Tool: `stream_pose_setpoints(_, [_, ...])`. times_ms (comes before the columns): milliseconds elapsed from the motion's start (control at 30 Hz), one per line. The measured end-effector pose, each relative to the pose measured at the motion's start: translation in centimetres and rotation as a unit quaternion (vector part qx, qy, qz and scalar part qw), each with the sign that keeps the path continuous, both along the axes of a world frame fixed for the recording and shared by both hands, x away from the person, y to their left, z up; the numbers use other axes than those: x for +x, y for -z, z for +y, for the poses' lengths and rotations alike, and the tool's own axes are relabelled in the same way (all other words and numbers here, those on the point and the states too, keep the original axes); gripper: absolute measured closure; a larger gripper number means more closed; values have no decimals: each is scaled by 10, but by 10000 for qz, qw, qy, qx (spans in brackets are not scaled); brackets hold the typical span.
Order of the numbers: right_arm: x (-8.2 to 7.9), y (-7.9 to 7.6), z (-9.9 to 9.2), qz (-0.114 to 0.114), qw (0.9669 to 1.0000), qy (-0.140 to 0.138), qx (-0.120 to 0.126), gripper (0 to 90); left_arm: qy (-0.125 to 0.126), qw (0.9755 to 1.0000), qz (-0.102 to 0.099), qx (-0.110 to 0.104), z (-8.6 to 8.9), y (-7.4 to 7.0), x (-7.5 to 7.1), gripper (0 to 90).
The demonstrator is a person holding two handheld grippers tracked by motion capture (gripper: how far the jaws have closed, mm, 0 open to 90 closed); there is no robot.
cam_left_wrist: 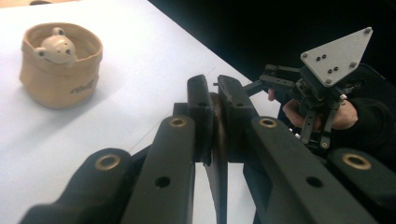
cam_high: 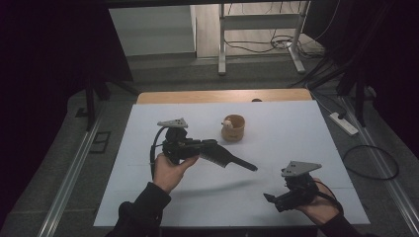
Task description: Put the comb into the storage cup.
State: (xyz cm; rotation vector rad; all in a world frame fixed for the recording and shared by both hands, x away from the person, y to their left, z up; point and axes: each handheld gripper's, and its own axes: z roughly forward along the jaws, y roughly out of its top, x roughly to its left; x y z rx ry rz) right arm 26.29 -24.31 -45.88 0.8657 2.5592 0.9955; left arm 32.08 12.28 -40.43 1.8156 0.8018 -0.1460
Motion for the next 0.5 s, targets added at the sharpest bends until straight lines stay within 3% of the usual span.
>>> stream_pose_setpoints(500, [-2, 2, -19, 58, 9997, 235, -13, 0, -202, 9996, -165, 60, 9, -7, 3, 835])
